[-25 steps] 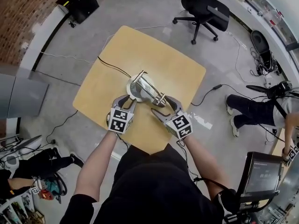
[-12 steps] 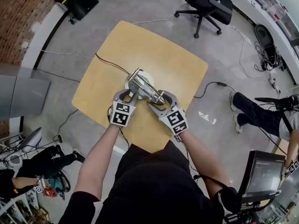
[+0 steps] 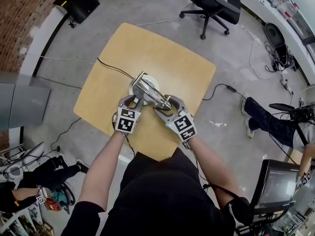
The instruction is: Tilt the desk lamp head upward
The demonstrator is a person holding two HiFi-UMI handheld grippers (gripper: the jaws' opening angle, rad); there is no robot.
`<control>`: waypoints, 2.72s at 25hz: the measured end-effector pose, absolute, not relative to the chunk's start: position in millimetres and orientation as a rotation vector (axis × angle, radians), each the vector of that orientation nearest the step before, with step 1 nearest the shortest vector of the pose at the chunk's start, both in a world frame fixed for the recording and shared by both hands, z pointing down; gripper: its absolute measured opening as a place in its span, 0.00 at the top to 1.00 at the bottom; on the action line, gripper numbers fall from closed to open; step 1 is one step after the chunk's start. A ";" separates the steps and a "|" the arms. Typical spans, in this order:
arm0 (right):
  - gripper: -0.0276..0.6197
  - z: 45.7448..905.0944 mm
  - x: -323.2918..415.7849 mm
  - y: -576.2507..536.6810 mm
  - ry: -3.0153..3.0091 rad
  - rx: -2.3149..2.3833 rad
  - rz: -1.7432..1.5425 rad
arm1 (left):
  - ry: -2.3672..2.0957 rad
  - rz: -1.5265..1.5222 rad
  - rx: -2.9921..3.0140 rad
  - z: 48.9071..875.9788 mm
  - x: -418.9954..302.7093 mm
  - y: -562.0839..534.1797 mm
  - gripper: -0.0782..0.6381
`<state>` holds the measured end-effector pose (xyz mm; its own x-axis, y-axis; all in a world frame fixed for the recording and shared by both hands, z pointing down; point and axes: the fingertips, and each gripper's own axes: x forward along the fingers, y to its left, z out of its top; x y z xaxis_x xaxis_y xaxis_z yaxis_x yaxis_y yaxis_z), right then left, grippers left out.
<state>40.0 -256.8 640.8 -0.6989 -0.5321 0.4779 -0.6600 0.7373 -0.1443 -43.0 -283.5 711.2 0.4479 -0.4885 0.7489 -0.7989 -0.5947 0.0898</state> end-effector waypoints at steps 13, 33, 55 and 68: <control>0.49 604.6 71.6 -235.7 -2.539 0.957 0.395 | -1.096 0.964 2.245 715.2 -40.9 -283.0 0.72; 0.49 485.2 104.7 -229.7 -2.660 1.037 0.176 | -1.130 0.944 2.221 722.4 -36.3 -290.0 0.72; 0.50 366.7 74.7 -248.0 -2.787 1.085 -0.026 | -1.136 0.922 2.222 720.4 -38.7 -280.9 0.72; 0.51 332.5 49.8 -275.3 -2.800 1.073 -0.110 | -1.126 0.919 2.227 723.3 -34.3 -282.2 0.72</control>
